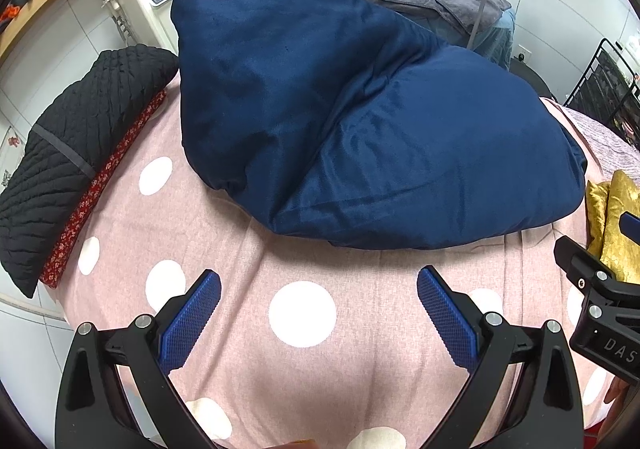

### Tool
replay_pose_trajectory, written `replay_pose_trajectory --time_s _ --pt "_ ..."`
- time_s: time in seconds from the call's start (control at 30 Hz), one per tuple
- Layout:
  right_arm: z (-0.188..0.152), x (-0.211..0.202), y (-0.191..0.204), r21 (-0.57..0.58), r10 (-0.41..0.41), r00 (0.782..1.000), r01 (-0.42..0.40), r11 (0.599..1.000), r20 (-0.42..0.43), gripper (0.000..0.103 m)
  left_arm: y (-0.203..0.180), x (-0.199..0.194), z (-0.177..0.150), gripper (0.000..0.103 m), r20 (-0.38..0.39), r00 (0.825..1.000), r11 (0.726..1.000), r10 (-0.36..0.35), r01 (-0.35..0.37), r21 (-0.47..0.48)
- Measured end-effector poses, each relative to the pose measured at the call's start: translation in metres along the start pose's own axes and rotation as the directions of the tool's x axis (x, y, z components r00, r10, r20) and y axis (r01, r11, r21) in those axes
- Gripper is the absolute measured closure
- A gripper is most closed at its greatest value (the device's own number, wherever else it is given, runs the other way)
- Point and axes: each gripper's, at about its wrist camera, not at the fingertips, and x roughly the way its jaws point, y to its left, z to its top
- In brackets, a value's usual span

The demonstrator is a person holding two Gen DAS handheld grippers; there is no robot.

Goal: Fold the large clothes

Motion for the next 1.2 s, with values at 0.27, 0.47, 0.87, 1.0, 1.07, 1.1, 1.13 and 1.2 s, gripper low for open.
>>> replay_pose_trajectory --time_s 0.27,0.47,0.87,1.0,1.07,1.1,1.13,1.2 --pt "-0.0009 -0.0001 0.0006 -0.006 0.002 1.000 -0.002 1.000 0.001 0.006 0.0008 -0.0015 -0.0014 0.006 0.003 1.000 1.000 -0.001 0.001 -0.007" --pt "-0.0022 -0.0004 0.0004 -0.006 0.004 1.000 -0.005 1.000 -0.002 0.006 -0.0019 -0.0012 -0.0037 0.006 0.000 1.000 1.000 -0.001 0.001 -0.003" --pt "-0.0029 0.0004 0.0015 -0.009 0.008 1.000 -0.008 1.000 -0.006 0.006 0.0004 -0.0010 -0.0027 0.006 -0.002 1.000 1.000 -0.001 0.001 -0.005" --pt "-0.0037 0.0022 0.0024 -0.010 0.010 1.000 -0.010 1.000 -0.011 0.006 0.0006 -0.0010 -0.0027 0.006 -0.003 1.000 1.000 -0.001 0.001 -0.005" --pt "-0.0039 0.0027 0.0027 -0.014 0.010 1.000 -0.011 1.000 -0.012 0.006 0.0015 -0.0006 -0.0029 0.006 -0.005 1.000 1.000 0.000 0.000 -0.005" --pt "-0.0039 0.0029 0.0028 -0.014 0.010 1.000 -0.010 1.000 -0.012 0.006 0.0019 -0.0005 -0.0030 0.006 -0.005 1.000 1.000 0.000 0.000 -0.005" --pt "-0.0039 0.0031 0.0029 -0.014 0.010 1.000 -0.011 1.000 -0.013 0.006 0.0019 -0.0005 -0.0030 0.006 -0.004 1.000 1.000 0.000 0.000 -0.004" --pt "-0.0041 0.0030 0.0023 -0.013 0.012 1.000 -0.012 1.000 -0.013 0.006 0.0019 0.0000 -0.0032 0.006 -0.006 1.000 1.000 0.002 -0.002 -0.001"
